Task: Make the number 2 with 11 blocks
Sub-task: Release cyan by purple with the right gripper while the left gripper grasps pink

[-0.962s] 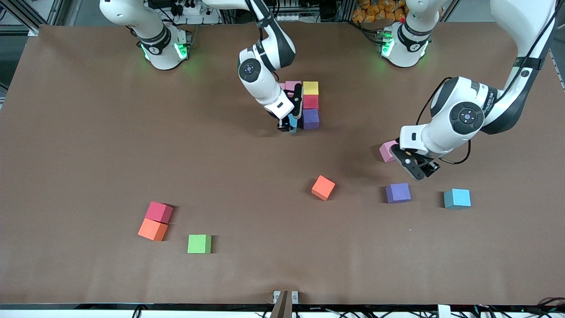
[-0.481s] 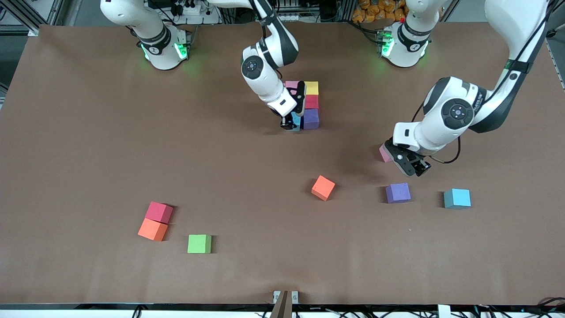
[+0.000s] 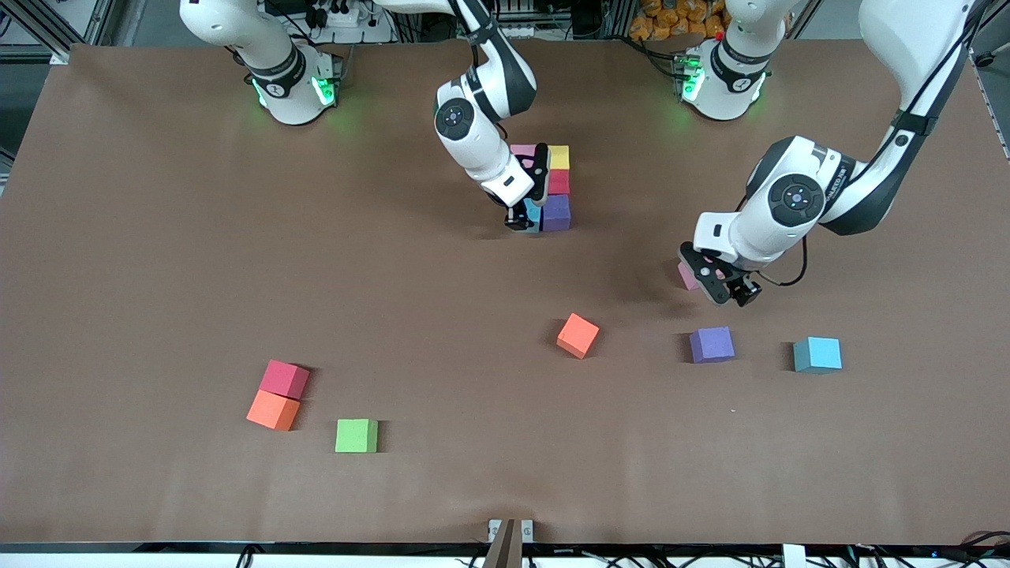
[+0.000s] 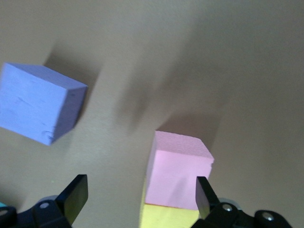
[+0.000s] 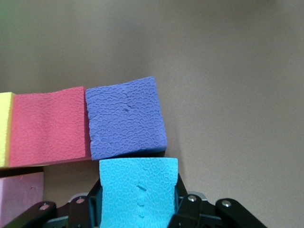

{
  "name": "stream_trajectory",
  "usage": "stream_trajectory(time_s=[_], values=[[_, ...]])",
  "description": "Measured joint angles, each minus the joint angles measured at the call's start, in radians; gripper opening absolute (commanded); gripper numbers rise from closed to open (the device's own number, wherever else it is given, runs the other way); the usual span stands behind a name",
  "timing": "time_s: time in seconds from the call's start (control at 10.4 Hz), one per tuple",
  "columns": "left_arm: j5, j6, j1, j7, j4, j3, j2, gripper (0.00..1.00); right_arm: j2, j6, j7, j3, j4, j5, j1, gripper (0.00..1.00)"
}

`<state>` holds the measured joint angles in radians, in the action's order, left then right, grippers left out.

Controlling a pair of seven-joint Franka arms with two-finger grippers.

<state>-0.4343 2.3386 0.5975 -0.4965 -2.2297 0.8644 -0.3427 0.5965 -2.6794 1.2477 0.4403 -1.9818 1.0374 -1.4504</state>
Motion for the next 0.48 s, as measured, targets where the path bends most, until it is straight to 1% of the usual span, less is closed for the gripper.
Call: stream_trajectory(time_s=[0.29, 0.48], values=[[-0.001, 0.06, 0.003, 0.023, -0.057, 0.0, 0.001, 1.0, 0.005, -0.003, 0.002, 0.0, 0.007, 0.0, -0.004, 0.14], [-0.004, 0.066, 0.005, 0.023, -0.071, 0.0, 0.001, 1.0, 0.007, -0.006, 0.003, 0.0, 0.009, 0.001, -0.01, 0.14]])
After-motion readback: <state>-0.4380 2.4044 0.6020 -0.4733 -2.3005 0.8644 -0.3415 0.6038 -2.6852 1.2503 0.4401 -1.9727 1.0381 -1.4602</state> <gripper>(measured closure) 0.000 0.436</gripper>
